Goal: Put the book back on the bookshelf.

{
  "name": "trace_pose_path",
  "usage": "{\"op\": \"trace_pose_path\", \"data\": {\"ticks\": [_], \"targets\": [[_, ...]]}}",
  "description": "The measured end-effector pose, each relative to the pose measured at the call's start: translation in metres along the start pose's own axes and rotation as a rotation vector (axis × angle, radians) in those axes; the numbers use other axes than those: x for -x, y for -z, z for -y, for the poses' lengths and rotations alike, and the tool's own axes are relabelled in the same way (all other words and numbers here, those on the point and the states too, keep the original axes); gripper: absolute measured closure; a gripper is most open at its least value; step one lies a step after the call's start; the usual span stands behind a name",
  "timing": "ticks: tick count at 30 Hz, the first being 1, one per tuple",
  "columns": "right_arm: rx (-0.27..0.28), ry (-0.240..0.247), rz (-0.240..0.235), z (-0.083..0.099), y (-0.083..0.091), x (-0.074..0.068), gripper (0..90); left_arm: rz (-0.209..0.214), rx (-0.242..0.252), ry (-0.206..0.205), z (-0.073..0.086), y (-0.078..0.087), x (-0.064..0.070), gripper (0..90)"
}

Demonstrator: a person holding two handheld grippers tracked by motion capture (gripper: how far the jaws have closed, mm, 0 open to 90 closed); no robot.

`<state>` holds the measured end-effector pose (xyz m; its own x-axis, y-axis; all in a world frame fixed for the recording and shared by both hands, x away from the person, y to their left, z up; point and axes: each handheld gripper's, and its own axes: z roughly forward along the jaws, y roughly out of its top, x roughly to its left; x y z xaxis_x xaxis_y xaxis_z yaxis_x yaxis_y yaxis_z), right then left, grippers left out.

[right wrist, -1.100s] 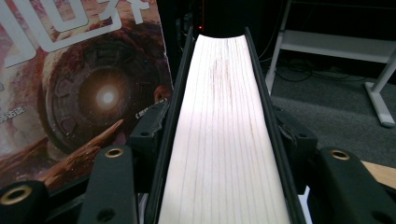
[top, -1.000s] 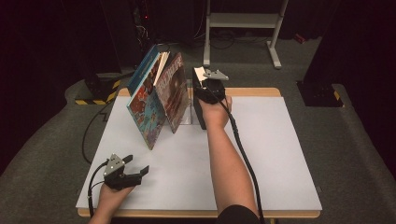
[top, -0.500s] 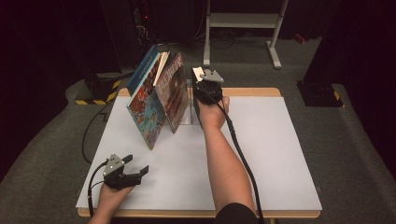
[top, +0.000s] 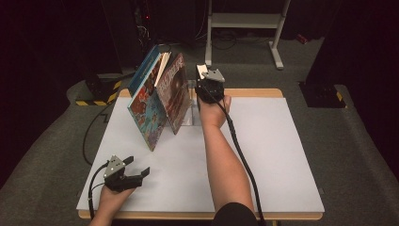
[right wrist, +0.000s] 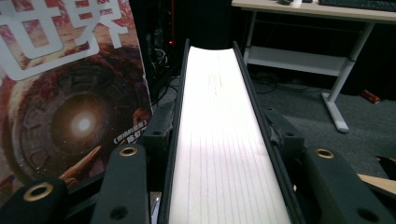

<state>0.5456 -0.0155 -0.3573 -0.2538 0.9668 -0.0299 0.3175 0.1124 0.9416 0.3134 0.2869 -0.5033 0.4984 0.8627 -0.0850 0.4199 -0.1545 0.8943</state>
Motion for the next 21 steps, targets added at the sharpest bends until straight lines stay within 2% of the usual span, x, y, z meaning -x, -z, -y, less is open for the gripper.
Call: {"op": "trace_pose_path", "data": {"ticks": [21], "targets": [[0.007,-0.019,0.052,0.003,-0.0082,-0.0024,52.5,0.002,0.0,-0.005,0.0001,0.0006,0.0,14.7]]}}
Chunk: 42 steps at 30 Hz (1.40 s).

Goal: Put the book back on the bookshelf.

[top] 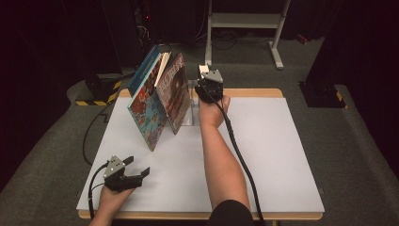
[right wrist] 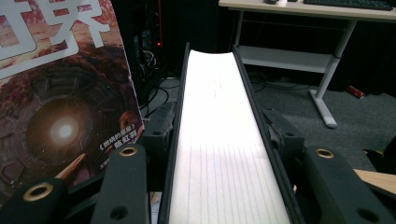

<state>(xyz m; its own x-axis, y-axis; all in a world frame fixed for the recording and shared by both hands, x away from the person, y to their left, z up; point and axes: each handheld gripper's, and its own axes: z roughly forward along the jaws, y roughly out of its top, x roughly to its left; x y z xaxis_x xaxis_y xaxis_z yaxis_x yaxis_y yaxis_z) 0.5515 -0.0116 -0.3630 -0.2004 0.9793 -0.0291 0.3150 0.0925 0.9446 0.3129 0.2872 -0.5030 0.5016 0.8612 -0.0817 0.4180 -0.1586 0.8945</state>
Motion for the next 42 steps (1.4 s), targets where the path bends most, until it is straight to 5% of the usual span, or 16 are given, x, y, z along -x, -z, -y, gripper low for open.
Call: {"op": "trace_pose_path", "data": {"ticks": [23,42], "targets": [[0.031,0.035,0.044,0.0049,-0.0008,-0.0085,50.3,0.004,0.001,-0.001,0.0001,0.0002,0.0004,14.7],[0.001,0.002,-0.045,0.0039,-0.0004,0.0011,32.5,0.009,-0.006,-0.003,0.0001,-0.0007,0.0006,14.8]]}}
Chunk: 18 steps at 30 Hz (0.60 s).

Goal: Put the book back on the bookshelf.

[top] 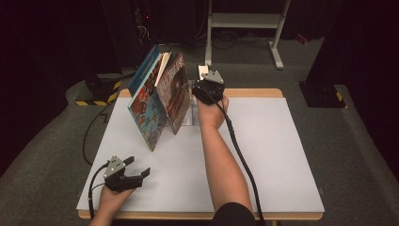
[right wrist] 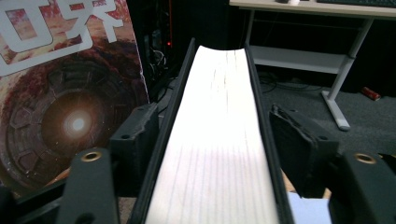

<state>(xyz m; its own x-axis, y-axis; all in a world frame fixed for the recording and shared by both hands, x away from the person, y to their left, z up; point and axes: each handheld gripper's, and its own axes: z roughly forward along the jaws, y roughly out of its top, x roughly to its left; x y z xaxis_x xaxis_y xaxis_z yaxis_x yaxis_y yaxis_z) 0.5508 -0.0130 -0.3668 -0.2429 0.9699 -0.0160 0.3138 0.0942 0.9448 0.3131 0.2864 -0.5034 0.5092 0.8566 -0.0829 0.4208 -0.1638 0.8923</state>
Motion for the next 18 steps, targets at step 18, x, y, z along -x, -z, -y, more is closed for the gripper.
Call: {"op": "trace_pose_path", "data": {"ticks": [18], "targets": [[-0.01,-0.031,-0.058,0.0086,0.0069,0.0087,17.3,-0.002,-0.006,-0.011,-0.0001,-0.0004,0.0001,14.7]]}}
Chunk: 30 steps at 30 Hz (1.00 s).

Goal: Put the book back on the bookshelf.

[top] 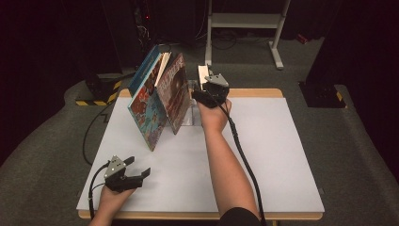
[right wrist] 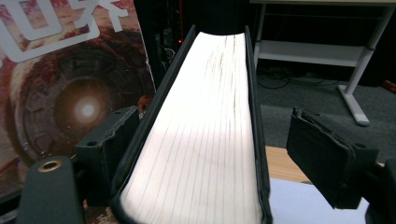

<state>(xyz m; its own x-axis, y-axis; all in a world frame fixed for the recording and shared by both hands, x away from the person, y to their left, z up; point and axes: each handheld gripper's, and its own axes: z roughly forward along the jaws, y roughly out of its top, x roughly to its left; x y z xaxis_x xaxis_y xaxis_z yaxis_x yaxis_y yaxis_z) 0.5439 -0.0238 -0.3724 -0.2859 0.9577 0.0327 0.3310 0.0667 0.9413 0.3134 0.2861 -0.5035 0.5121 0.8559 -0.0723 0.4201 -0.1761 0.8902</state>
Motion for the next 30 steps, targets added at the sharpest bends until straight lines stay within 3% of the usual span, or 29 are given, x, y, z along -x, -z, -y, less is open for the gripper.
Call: {"op": "trace_pose_path", "data": {"ticks": [15,26,28,30], "targets": [[0.03,0.005,-0.057,0.006,0.029,0.008,13.3,-0.003,0.006,-0.013,0.001,0.0,0.003,14.8],[0.038,0.04,-0.111,0.03,0.065,0.028,12.3,-0.004,-0.004,-0.033,0.0,0.0,0.003,14.8],[0.01,0.054,-0.115,0.035,0.071,0.032,11.9,-0.003,-0.003,-0.033,0.0,-0.001,0.004,14.8],[0.031,0.065,-0.116,0.041,0.08,0.037,11.7,-0.003,-0.007,-0.037,0.0,-0.001,0.003,14.8]]}}
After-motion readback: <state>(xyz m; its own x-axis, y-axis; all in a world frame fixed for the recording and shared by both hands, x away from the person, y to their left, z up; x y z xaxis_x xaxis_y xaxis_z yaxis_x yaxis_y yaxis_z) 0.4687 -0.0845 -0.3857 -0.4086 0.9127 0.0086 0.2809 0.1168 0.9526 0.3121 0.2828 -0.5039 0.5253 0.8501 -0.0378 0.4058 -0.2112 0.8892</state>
